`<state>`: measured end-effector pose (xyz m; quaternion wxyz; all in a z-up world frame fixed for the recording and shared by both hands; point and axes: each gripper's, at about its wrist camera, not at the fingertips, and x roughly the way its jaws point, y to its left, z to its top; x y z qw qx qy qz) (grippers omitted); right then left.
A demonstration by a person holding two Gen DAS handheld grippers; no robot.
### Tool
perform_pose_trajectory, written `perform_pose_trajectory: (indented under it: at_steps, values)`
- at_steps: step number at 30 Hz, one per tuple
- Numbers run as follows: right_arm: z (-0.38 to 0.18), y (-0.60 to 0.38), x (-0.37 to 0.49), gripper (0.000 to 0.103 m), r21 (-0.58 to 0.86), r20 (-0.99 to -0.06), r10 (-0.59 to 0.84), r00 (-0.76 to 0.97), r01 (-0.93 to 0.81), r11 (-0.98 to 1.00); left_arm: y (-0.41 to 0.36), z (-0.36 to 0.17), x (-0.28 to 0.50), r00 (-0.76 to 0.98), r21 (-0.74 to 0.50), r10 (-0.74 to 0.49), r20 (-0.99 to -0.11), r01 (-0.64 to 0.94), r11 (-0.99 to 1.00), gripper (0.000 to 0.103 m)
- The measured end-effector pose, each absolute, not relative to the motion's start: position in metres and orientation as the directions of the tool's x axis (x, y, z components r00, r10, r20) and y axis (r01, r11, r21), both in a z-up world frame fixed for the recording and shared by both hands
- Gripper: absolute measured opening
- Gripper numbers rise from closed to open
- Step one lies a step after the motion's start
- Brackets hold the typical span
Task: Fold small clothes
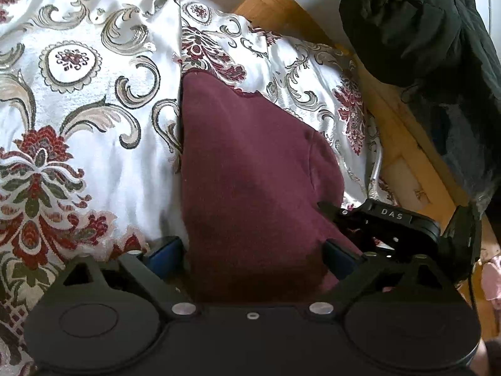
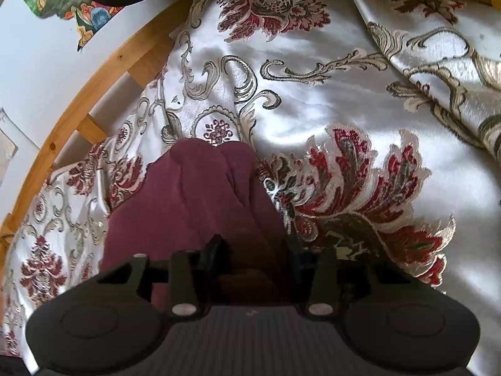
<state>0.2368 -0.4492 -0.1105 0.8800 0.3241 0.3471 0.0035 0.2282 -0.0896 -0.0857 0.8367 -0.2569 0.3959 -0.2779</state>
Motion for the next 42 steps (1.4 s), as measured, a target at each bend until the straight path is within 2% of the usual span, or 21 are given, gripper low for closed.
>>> perform_pose_trajectory:
  at_steps: [1, 3, 6, 7, 11, 14, 15, 18, 24, 30, 38, 42]
  values:
    - [-0.11, -0.448, 0.237, 0.039, 0.577, -0.607, 0.233, 0.76, 0.22, 0.787, -0.089, -0.085, 0.229, 0.523, -0.661, -0.681, -0.513, 0.265, 0.702, 0.087]
    - [-0.11, -0.447, 0.237, 0.036, 0.578, -0.605, 0.235, 0.761, 0.216, 0.787, -0.089, -0.085, 0.232, 0.51, -0.67, -0.688, -0.517, 0.259, 0.695, 0.085]
    - [-0.108, -0.445, 0.236, 0.033, 0.576, -0.603, 0.234, 0.763, 0.213, 0.79, -0.087, -0.084, 0.235, 0.491, -0.679, -0.69, -0.532, 0.241, 0.694, 0.077]
    - [-0.107, -0.444, 0.236, 0.032, 0.574, -0.601, 0.231, 0.765, 0.212, 0.791, -0.087, -0.083, 0.236, 0.487, -0.677, -0.687, -0.539, 0.235, 0.698, 0.072]
    - [-0.1, -0.439, 0.234, 0.026, 0.558, -0.589, 0.222, 0.777, 0.191, 0.808, -0.092, -0.069, 0.237, 0.484, -0.626, -0.656, -0.579, 0.252, 0.738, 0.053]
    - [-0.093, -0.437, 0.23, 0.021, 0.561, -0.564, 0.221, 0.795, 0.173, 0.809, -0.099, -0.052, 0.239, 0.481, -0.57, -0.631, -0.609, 0.289, 0.769, 0.048]
    - [-0.09, -0.437, 0.229, 0.015, 0.567, -0.551, 0.225, 0.804, 0.163, 0.807, -0.101, -0.047, 0.239, 0.478, -0.553, -0.626, -0.616, 0.303, 0.776, 0.047]
    - [-0.082, -0.433, 0.227, 0.015, 0.576, -0.509, 0.241, 0.826, 0.118, 0.809, -0.103, -0.03, 0.241, 0.477, -0.516, -0.621, -0.621, 0.347, 0.783, 0.045]
    - [-0.077, -0.424, 0.228, 0.014, 0.569, -0.488, 0.262, 0.833, 0.076, 0.819, -0.101, -0.008, 0.246, 0.485, -0.446, -0.595, -0.641, 0.395, 0.803, 0.044]
    - [-0.063, -0.409, 0.224, 0.014, 0.533, -0.41, 0.266, 0.872, -0.008, 0.846, -0.093, 0.009, 0.245, 0.527, -0.404, -0.587, -0.614, 0.429, 0.808, 0.044]
    - [-0.042, -0.364, 0.224, 0.014, 0.408, -0.263, 0.278, 0.924, -0.155, 0.9, -0.072, 0.021, 0.232, 0.645, -0.261, -0.546, -0.534, 0.489, 0.832, 0.044]
    - [-0.05, -0.343, 0.237, 0.014, 0.354, -0.283, 0.294, 0.913, -0.186, 0.917, -0.052, 0.0, 0.23, 0.679, -0.273, -0.517, -0.521, 0.442, 0.855, 0.044]
